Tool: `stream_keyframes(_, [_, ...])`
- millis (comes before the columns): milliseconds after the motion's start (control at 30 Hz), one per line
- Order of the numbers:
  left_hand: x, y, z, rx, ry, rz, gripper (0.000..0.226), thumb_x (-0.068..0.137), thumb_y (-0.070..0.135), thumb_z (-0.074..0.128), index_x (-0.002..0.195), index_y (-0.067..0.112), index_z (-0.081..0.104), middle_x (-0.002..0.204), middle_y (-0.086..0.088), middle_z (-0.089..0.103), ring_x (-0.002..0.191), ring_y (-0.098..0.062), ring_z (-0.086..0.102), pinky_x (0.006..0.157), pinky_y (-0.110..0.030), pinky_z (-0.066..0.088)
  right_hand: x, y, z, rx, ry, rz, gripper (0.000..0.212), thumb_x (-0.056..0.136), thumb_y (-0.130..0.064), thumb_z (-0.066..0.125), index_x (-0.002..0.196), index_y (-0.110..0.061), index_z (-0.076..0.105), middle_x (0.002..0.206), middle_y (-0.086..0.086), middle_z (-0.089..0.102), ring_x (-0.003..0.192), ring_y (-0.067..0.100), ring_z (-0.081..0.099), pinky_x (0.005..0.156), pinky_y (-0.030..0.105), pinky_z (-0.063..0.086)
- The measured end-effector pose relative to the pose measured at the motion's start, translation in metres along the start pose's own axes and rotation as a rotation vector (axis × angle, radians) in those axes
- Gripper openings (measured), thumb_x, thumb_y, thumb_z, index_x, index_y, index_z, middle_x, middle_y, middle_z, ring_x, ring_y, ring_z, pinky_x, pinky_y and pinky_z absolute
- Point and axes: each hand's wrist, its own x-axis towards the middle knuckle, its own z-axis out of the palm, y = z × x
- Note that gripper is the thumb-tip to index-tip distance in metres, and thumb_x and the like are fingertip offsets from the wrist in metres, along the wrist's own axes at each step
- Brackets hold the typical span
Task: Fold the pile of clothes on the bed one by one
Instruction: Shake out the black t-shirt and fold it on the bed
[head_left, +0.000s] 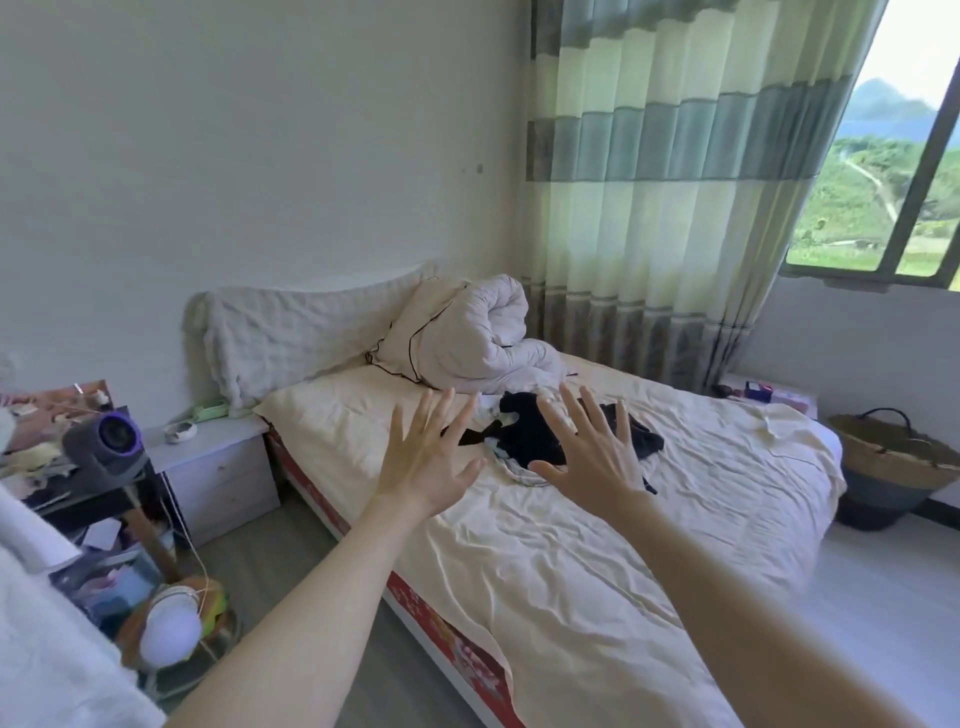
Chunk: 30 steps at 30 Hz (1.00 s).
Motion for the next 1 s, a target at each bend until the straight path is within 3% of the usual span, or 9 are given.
stream_keyframes(300, [0.108,-0.053,0.112,-0.029,-0.129,-0.020,0.072,0.094,0.057,0.031,0.150,0.032,-0.008,0.159,-0.001,-0.012,0.145,-0.022,-0.016,0.114,-0.048,-0.010,0.110,0.013,0.122,0.043,-0.116,0.020,0.079,0.088,-0.065,0.041,0.151,-0.034,0.004,0.160,0.000,-0.004,0.147,0.023,-0.007,0.113,0.053,-0.012])
stream_keyframes(633, [0.230,-0.133,0.206,-0.067,-0.200,-0.128,0.072,0.093,0.058,0.030,0.149,0.035,-0.008,0.159,0.001,-0.013,0.145,-0.019,-0.015,0.114,-0.045,-0.012,0.257,0.003,0.241,0.140,-0.206,-0.053,0.079,0.088,-0.064,0.041,0.151,-0.034,0.003,0.160,-0.001,-0.002,0.147,0.022,-0.006,0.114,0.053,-0.009])
stream_keyframes(1000, [0.357,-0.270,0.288,-0.050,-0.267,-0.143,0.071,0.094,0.058,0.028,0.150,0.031,-0.006,0.159,0.000,-0.013,0.145,-0.020,-0.014,0.115,-0.046,-0.008,0.414,-0.044,0.354,0.123,-0.267,-0.050,0.077,0.089,-0.065,0.038,0.151,-0.033,0.004,0.160,-0.001,0.000,0.147,0.023,-0.005,0.114,0.052,-0.009])
